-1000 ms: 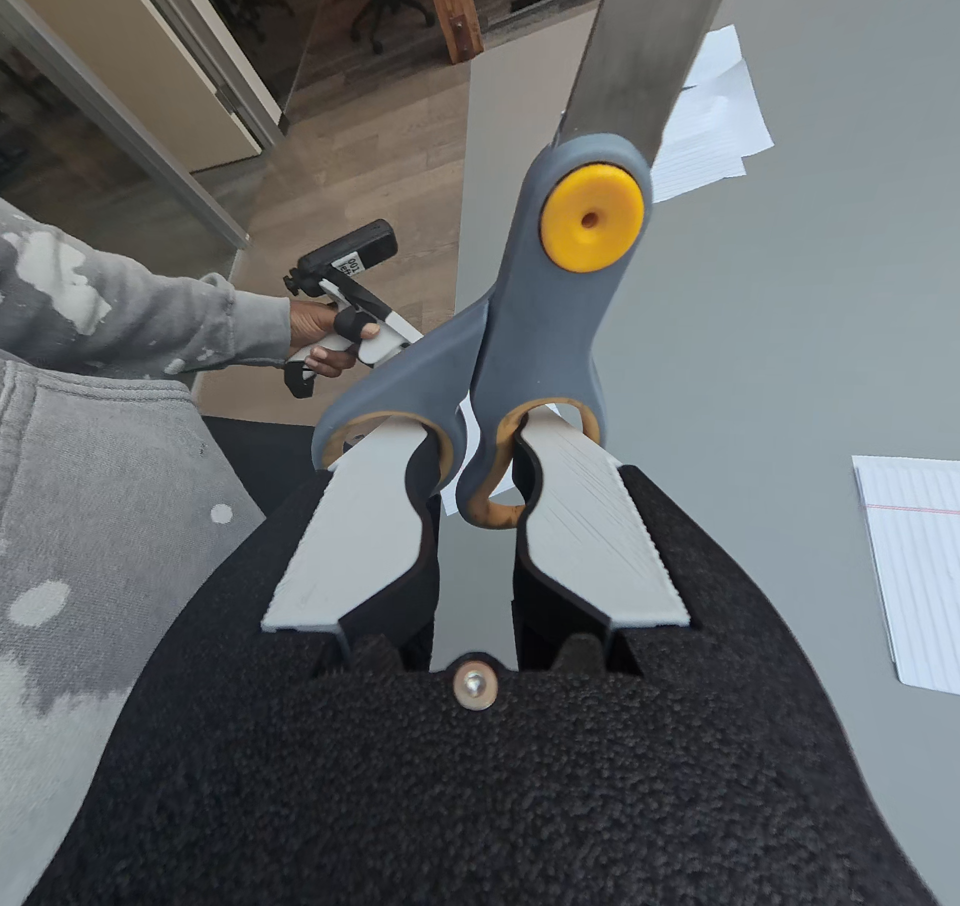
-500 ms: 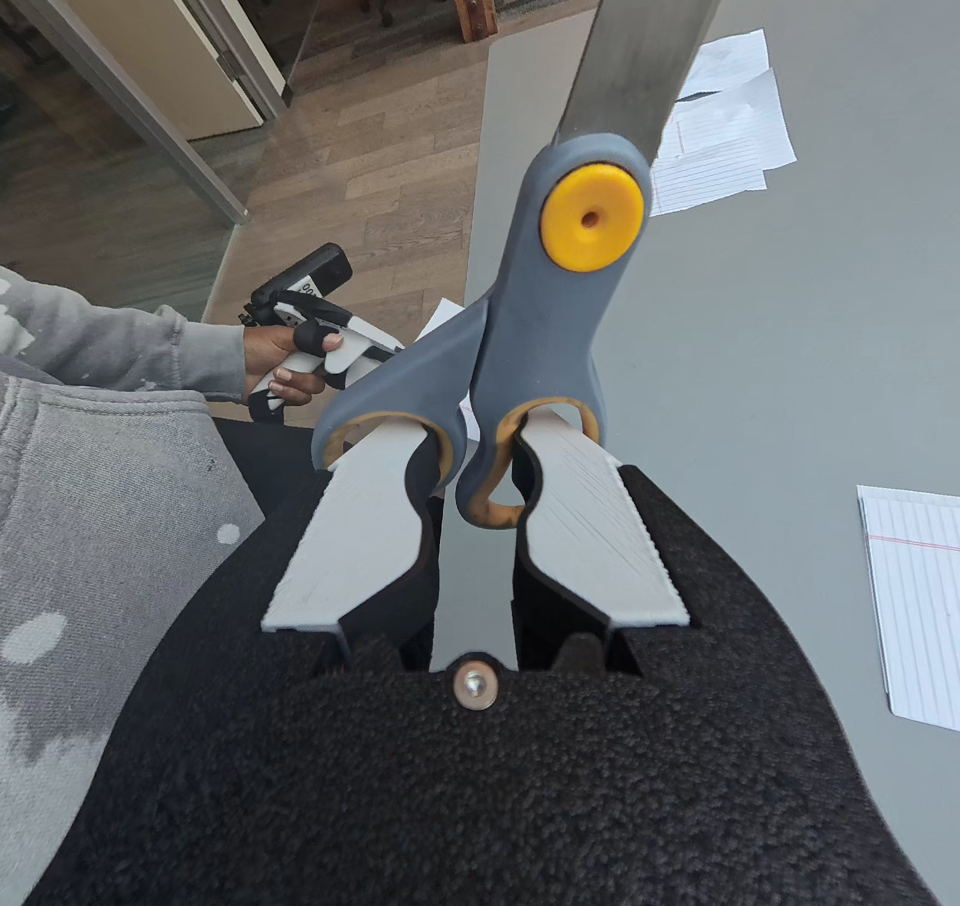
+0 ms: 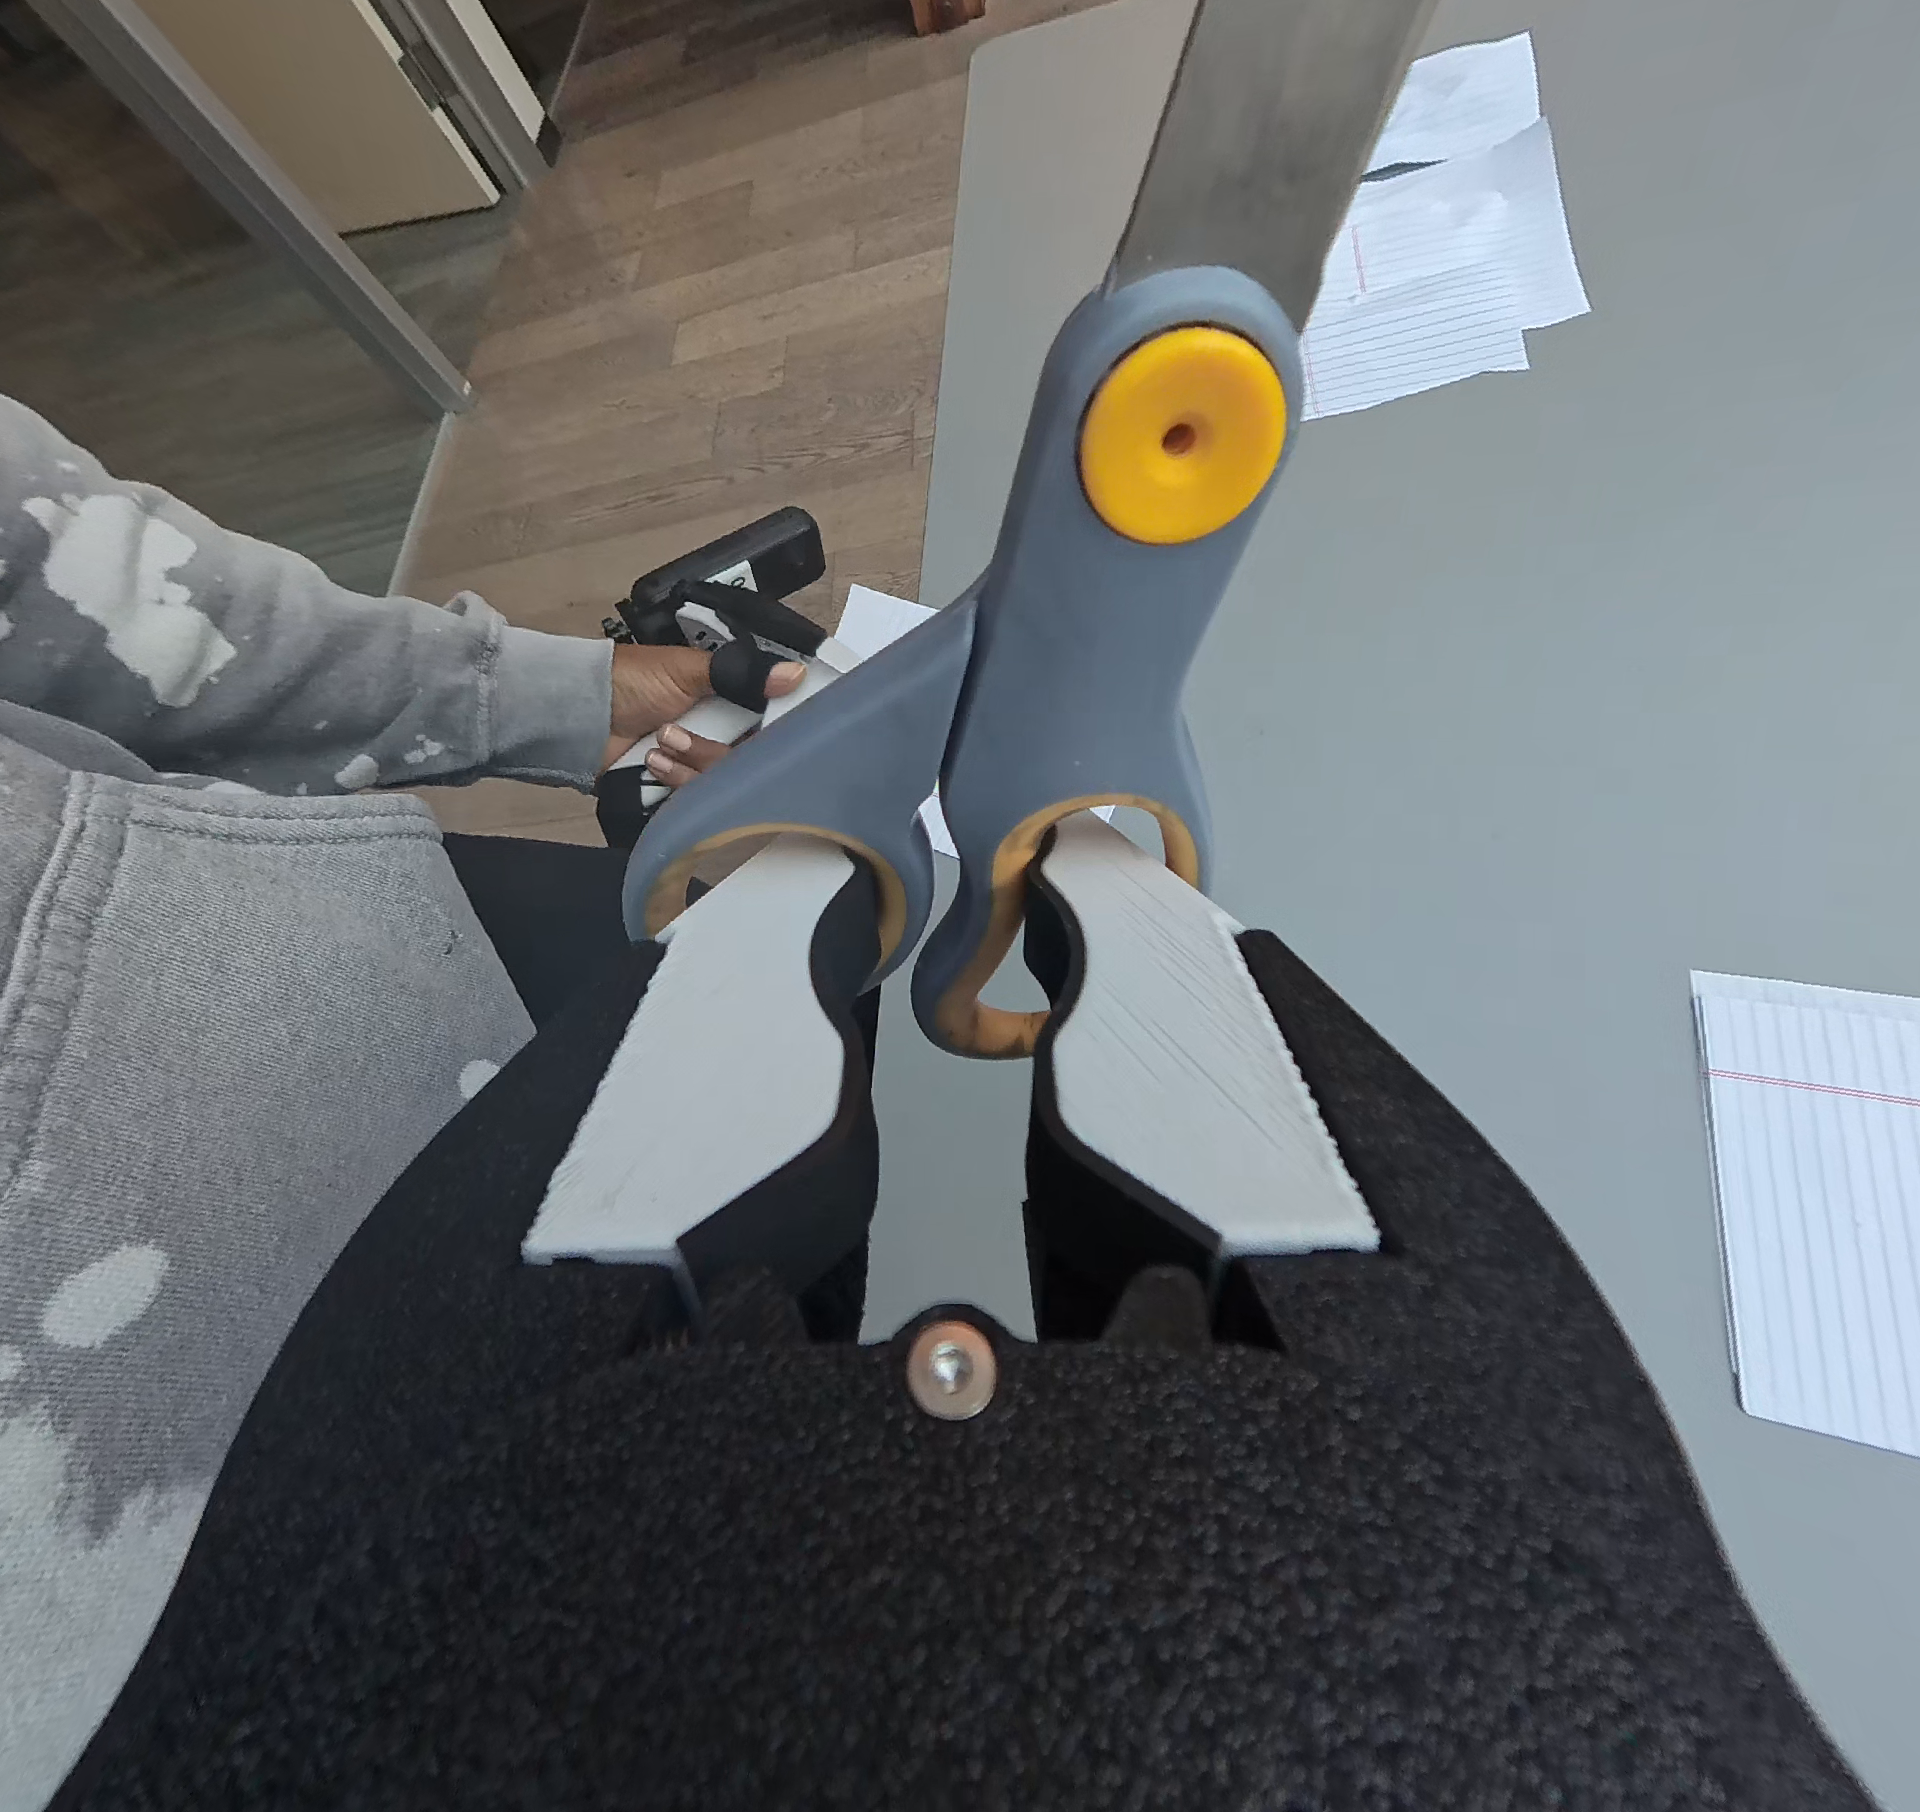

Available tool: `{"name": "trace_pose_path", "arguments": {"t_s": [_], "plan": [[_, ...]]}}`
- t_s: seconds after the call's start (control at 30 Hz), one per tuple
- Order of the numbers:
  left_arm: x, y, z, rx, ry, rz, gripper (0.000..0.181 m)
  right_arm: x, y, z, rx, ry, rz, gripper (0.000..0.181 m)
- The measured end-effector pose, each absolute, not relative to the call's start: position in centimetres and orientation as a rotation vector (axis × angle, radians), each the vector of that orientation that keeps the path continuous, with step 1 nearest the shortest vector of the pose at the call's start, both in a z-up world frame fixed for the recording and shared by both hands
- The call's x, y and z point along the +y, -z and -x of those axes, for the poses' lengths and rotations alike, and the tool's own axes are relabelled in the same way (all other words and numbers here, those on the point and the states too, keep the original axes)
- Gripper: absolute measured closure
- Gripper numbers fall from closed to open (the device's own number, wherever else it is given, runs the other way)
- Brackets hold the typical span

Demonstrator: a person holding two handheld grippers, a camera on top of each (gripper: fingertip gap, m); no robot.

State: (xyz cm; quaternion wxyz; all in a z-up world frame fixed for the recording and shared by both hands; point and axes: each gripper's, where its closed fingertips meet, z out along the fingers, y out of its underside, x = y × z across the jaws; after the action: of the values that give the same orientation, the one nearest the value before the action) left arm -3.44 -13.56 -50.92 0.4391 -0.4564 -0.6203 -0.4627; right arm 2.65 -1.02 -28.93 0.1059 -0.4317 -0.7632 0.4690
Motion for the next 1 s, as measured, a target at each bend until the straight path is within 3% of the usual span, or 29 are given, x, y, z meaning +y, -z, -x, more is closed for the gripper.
{"name": "trace_pose_path", "arguments": {"t_s": [0.07, 0.13, 0.27, 0.43, 0.6, 0.77, 1.0], "plan": [[-13.8, 51.7, 3.3, -1.610, 1.132, 1.137, 0.147, -1.0, 29.0, -2.6, -2.235, -1.389, 1.285, 0.161], [-14.2, 51.7, 3.2, -1.643, 1.116, 1.142, 0.149, -1.0, 29.0, -2.6, -2.229, -1.392, 1.288, 0.161], [-16.4, 50.4, 3.3, -1.666, 1.047, 1.113, 0.181, -1.1, 29.1, -2.5, -2.219, -1.406, 1.291, 0.161], [-19.3, 46.8, 3.2, -1.596, 0.951, 1.139, 0.181, -1.6, 29.3, -2.3, -2.212, -1.442, 1.279, 0.161], [-16.0, 35.7, 6.2, -1.251, 0.940, 1.236, 0.181, -2.5, 27.4, -1.4, -2.130, -1.562, 1.223, 0.161], [-8.8, 22.4, 9.4, -0.834, 0.927, 1.343, 0.181, -1.5, 21.5, 0.7, -1.901, -1.641, 1.115, 0.160], [-0.3, 7.1, 5.8, -0.196, 0.947, 1.522, 0.181, 1.6, 14.5, -0.4, -1.764, -1.612, 0.999, 0.160]]}}
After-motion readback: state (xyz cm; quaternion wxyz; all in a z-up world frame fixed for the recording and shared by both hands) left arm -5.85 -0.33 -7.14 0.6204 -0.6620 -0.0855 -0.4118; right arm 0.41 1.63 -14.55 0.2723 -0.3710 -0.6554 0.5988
